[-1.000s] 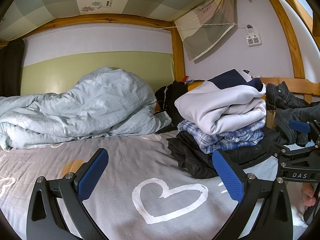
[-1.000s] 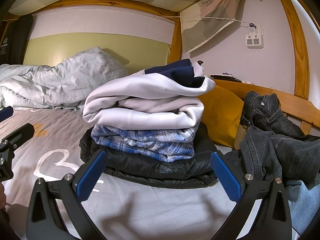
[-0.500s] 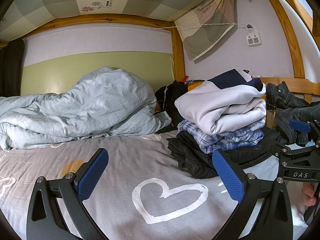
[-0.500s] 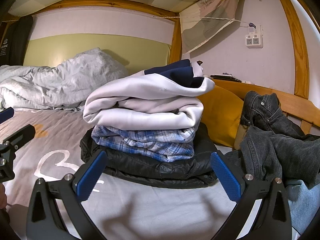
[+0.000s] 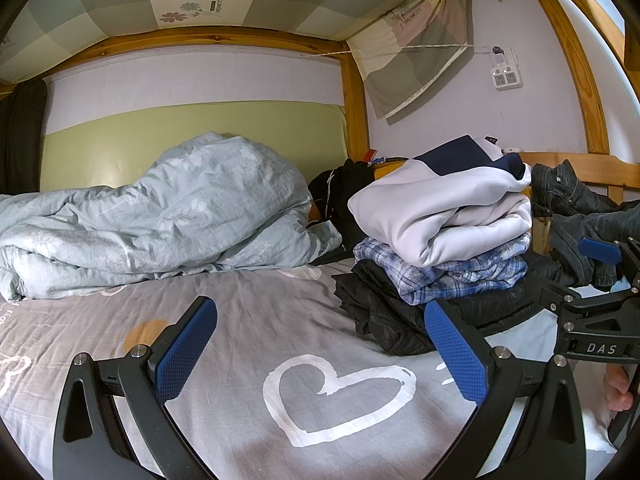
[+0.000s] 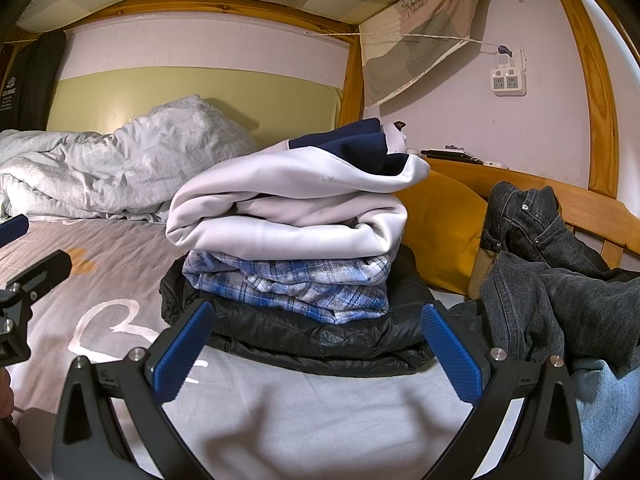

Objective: Fold large clothes

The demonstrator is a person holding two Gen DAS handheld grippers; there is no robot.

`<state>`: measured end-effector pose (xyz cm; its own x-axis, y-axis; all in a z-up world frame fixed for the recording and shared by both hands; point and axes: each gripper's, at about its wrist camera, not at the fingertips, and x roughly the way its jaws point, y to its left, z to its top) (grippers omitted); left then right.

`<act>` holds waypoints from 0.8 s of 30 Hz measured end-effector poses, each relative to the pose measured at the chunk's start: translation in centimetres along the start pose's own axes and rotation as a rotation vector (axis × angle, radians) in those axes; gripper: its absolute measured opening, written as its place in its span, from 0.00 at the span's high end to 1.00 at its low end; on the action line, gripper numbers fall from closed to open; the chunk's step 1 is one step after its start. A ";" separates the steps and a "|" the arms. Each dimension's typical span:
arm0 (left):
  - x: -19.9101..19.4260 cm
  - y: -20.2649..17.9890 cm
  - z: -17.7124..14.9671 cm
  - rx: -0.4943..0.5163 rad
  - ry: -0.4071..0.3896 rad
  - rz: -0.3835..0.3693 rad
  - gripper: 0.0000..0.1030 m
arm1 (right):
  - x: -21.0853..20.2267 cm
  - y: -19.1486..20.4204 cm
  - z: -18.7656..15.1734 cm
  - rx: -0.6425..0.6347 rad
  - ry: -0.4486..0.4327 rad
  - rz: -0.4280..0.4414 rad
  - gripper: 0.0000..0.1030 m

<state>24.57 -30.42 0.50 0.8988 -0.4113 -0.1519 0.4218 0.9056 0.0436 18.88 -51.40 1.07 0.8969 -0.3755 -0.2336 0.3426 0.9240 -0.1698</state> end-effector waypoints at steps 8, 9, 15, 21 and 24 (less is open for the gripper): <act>-0.1 0.0 -0.1 0.001 -0.004 0.001 0.00 | 0.0 0.0 0.0 0.000 0.000 0.000 0.00; -0.1 0.0 -0.1 0.003 -0.005 0.000 0.00 | 0.0 0.0 0.0 0.000 0.000 0.000 0.00; -0.2 0.1 -0.1 0.003 -0.005 0.000 0.00 | 0.0 0.0 0.0 0.001 0.000 0.000 0.00; -0.5 0.1 -0.2 0.007 -0.009 0.001 0.00 | 0.0 0.0 0.0 0.000 0.001 0.000 0.00; -0.4 0.1 -0.2 0.005 -0.008 0.000 0.00 | 0.0 0.0 0.0 0.001 0.001 0.000 0.00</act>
<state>24.22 -30.14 0.39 0.8999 -0.4118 -0.1437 0.4220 0.9053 0.0490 18.87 -51.37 1.08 0.8967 -0.3754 -0.2346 0.3426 0.9241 -0.1692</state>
